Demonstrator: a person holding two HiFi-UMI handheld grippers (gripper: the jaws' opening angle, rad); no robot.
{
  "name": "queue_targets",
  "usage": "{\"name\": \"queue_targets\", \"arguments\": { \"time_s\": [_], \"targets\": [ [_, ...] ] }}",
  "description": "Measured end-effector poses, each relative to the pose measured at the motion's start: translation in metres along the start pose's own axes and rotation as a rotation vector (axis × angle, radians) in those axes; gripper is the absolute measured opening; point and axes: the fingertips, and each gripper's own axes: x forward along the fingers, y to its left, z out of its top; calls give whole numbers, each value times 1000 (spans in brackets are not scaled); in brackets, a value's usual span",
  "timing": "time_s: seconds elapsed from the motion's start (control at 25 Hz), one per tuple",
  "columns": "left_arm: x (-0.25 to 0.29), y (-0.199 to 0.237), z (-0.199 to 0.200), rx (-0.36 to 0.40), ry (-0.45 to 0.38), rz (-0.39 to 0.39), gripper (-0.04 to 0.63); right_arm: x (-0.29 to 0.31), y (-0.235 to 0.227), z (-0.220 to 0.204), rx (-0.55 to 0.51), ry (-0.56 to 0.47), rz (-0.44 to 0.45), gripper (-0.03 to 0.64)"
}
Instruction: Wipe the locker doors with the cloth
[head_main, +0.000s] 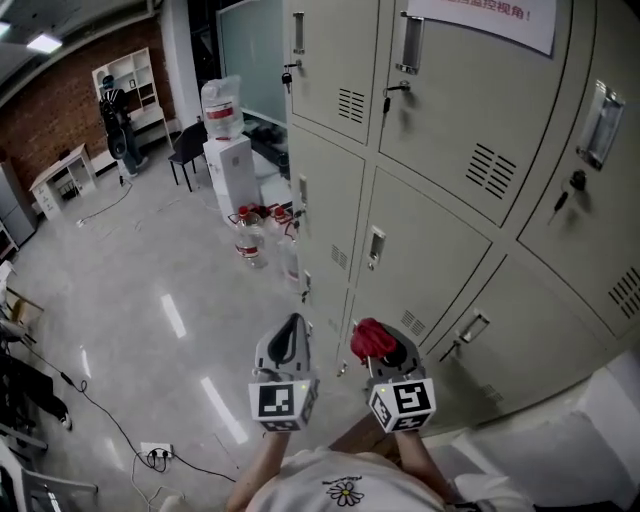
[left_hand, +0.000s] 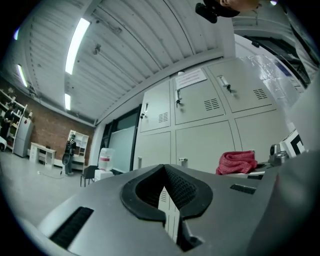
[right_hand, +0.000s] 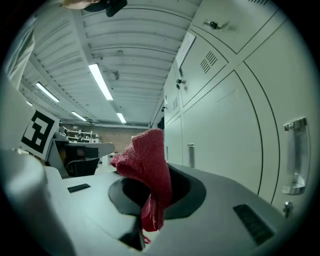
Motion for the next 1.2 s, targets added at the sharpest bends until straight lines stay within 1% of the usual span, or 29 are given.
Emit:
{"name": "queue_targets", "arguments": {
  "time_s": [0.12, 0.32, 0.56, 0.68, 0.84, 0.96, 1.2],
  "targets": [
    [14, -12, 9, 16, -15, -56, 17, -6, -14, 3, -12, 1, -65, 29],
    [35, -31, 17, 11, -33, -159, 17, -16, -34, 15, -47, -9, -178, 29],
    [48, -43, 34, -1, -57, -246, 17, -27, -47, 39, -105, -16, -269, 29],
    [50, -53, 47, -1, -71, -293, 17, -38, -55, 54, -109, -32, -323, 29],
    [57, -83, 69, 12, -84, -419, 17, -46, -63, 79, -103, -70, -384, 29],
    [62, -111, 95, 1, -136, -495, 17, -54, -71, 109, -132, -114, -410, 29],
    [64, -164, 172, -13, -311, -615, 15, -94, -95, 181, -190, -189, -490, 29]
  ]
}}
